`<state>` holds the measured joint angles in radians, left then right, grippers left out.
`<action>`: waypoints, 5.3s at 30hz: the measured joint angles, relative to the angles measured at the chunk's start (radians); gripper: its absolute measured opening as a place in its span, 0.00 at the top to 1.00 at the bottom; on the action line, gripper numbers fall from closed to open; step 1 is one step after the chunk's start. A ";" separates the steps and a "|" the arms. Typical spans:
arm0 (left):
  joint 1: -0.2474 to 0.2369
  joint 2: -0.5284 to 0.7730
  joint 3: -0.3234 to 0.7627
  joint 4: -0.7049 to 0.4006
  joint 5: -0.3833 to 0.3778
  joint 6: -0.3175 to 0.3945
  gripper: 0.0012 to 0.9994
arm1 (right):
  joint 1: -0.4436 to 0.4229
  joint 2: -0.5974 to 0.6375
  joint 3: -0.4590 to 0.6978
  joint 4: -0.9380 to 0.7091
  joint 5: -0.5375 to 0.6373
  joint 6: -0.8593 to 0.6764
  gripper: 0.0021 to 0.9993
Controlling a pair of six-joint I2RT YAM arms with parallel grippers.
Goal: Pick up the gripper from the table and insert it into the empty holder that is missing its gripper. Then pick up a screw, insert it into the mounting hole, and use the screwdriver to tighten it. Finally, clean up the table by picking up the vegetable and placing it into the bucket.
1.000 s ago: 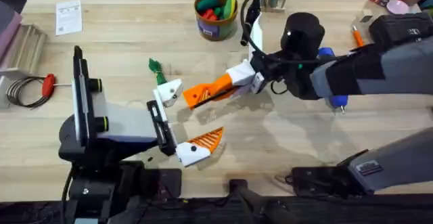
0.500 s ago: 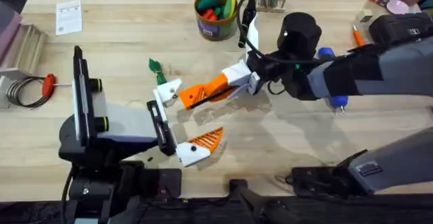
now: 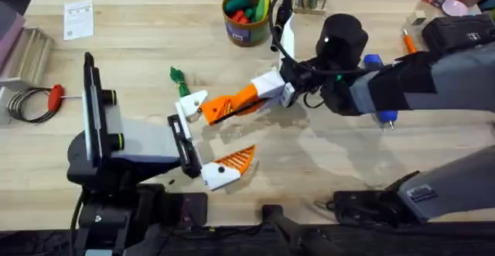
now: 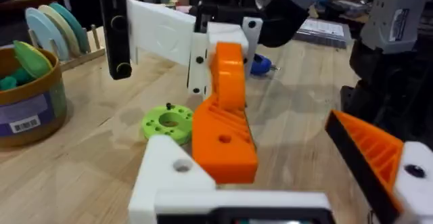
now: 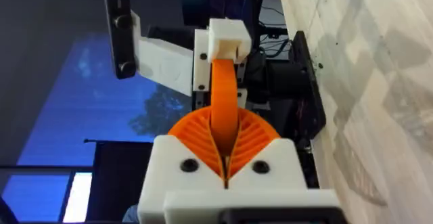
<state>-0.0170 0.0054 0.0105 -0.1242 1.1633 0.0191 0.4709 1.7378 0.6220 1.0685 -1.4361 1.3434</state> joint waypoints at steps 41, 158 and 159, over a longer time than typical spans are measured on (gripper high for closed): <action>0.012 0.000 0.000 0.004 -0.027 0.006 0.01 | 0.027 0.051 0.024 0.100 0.075 0.041 0.99; 0.005 0.000 0.002 -0.003 0.004 0.010 0.01 | 0.040 -0.073 -0.082 -0.014 0.018 -0.040 0.99; 0.005 0.000 0.002 -0.003 0.004 0.010 0.01 | 0.041 -0.066 -0.078 -0.014 0.019 -0.037 0.99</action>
<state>-0.0116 0.0051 0.0120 -0.1276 1.1671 0.0296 0.5116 1.6719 0.5442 1.0548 -1.4174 1.3060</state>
